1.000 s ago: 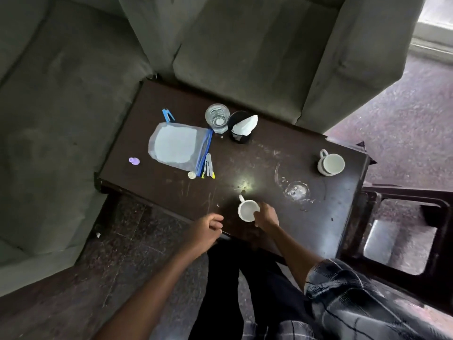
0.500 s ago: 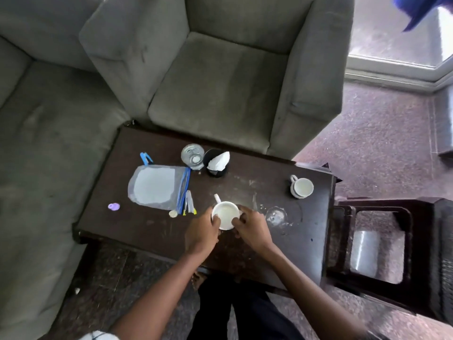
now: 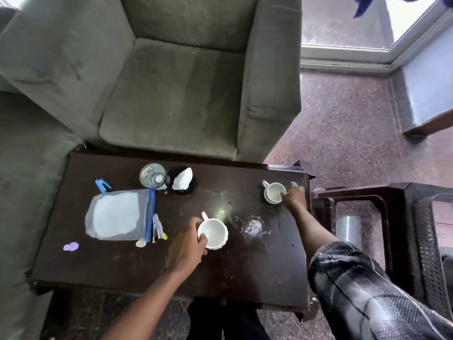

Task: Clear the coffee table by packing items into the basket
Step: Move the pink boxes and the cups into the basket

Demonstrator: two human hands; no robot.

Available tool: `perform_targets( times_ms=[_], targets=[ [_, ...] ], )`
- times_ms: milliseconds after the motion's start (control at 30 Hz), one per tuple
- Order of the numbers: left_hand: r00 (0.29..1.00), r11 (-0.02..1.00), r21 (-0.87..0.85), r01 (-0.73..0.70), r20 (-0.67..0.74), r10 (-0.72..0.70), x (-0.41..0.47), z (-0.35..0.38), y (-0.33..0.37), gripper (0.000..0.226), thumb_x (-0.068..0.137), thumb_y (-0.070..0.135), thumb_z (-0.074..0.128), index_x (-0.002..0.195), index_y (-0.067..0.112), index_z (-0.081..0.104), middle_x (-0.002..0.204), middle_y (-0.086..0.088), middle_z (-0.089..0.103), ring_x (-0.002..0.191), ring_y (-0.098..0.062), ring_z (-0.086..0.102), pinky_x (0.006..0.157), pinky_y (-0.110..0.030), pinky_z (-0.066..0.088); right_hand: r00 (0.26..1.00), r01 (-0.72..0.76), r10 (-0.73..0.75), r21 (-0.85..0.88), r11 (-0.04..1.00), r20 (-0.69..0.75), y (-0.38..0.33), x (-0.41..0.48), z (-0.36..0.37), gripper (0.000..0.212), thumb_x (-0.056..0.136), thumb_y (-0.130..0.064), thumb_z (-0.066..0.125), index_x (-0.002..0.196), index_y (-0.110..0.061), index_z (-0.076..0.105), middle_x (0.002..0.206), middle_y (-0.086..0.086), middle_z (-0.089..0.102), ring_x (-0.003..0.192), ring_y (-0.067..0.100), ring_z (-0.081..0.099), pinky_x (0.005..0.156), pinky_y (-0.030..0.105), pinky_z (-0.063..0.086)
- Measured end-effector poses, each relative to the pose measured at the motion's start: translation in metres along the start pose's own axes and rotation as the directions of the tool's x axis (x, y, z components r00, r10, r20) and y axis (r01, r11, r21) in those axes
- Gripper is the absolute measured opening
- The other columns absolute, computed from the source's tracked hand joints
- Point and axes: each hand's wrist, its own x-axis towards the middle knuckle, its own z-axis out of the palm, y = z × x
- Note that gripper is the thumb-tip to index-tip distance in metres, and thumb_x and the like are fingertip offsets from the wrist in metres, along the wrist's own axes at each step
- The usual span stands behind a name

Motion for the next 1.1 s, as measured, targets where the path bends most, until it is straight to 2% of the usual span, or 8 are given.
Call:
perform_targets(
  times_ms=[100,200,367,633,800,900,1000,1100],
  targets=[
    [1.0,0.999,0.037,-0.026,0.009,0.025,0.004,0.006,0.003,0.017,0.092,0.023,0.046,0.104,0.032,0.04,0.062,0.005,0.068,0.034,-0.001,0.05,0.05,-0.028,0.048,0.998,0.054,-0.054,0.011,0.998,0.045,-0.006,0.017,0.013,0.046,0.09,-0.016,0.051,0.136,-0.01,0.044,0.136,0.02,0.045,0.123,0.034,0.049,0.101,0.034,0.039],
    [1.0,0.999,0.042,-0.025,0.019,0.024,0.006,0.01,0.005,0.018,0.092,0.023,0.045,0.106,0.034,0.04,0.062,0.005,0.068,0.039,-0.004,0.051,0.056,-0.031,0.052,0.998,0.041,-0.04,0.015,0.999,-0.056,-0.005,0.022,0.023,0.028,0.089,-0.008,0.049,0.115,-0.005,0.058,0.122,0.021,0.059,0.114,0.034,0.056,0.091,0.035,0.045],
    [0.998,0.998,0.017,-0.056,0.036,0.055,0.007,0.001,0.008,0.027,0.09,0.02,0.045,0.114,0.032,0.045,0.063,0.004,0.066,0.038,0.001,0.052,0.052,-0.028,0.042,0.998,0.009,-0.004,0.079,0.997,-0.059,-0.002,0.006,0.023,0.023,0.085,0.0,0.045,0.099,0.005,0.063,0.11,0.026,0.064,0.104,0.038,0.059,0.079,0.035,0.046],
    [0.986,0.988,-0.06,-0.145,-0.09,0.139,-0.032,-0.01,0.026,0.028,0.092,0.016,0.046,0.118,0.026,0.05,0.058,0.005,0.061,0.04,-0.001,0.053,0.044,-0.023,0.035,0.966,0.249,-0.234,0.158,0.955,-0.105,0.029,-0.074,-0.02,0.012,0.079,-0.002,0.054,0.072,-0.001,0.064,0.081,0.024,0.067,0.071,0.03,0.054,0.06,0.027,0.03],
    [0.969,0.975,-0.071,-0.209,-0.149,0.197,-0.085,0.01,0.045,0.029,0.091,0.016,0.046,0.117,0.026,0.053,0.065,0.001,0.064,0.057,-0.016,0.063,0.055,-0.03,0.047,0.942,0.332,-0.301,0.27,0.904,-0.151,0.073,-0.135,-0.063,0.014,0.074,-0.003,0.059,0.081,0.001,0.071,0.075,0.019,0.07,0.069,0.032,0.065,0.065,0.043,0.056],
    [0.951,0.967,0.008,-0.253,-0.181,0.25,-0.121,0.029,0.052,0.031,0.088,0.02,0.045,0.118,0.028,0.052,0.082,-0.011,0.071,0.078,-0.032,0.066,0.071,-0.042,0.053,0.922,0.379,-0.338,0.273,0.884,-0.188,0.108,-0.173,-0.092,0.019,0.074,-0.003,0.061,0.088,0.002,0.072,0.075,0.016,0.07,0.068,0.024,0.063,0.06,0.032,0.053],
    [0.936,0.96,0.039,-0.276,-0.219,0.277,-0.161,0.05,0.059,0.031,0.088,0.021,0.045,0.118,0.029,0.052,0.082,-0.012,0.071,0.079,-0.033,0.066,0.071,-0.043,0.053,0.908,0.413,-0.36,0.312,0.856,-0.216,0.152,-0.202,-0.117,0.017,0.072,-0.006,0.063,0.084,-0.001,0.073,0.073,0.014,0.071,0.068,0.025,0.068,0.062,0.038,0.057],
    [0.926,0.947,0.096,-0.308,-0.198,0.321,-0.198,0.072,0.071,0.03,0.089,0.022,0.045,0.117,0.03,0.052,0.082,-0.01,0.071,0.078,-0.031,0.067,0.069,-0.039,0.052,0.902,0.424,-0.344,0.385,0.82,-0.261,0.195,-0.227,-0.142,0.015,0.068,-0.014,0.064,0.077,-0.006,0.073,0.065,0.009,0.07,0.061,0.023,0.069,0.055,0.031,0.055]
  ],
)
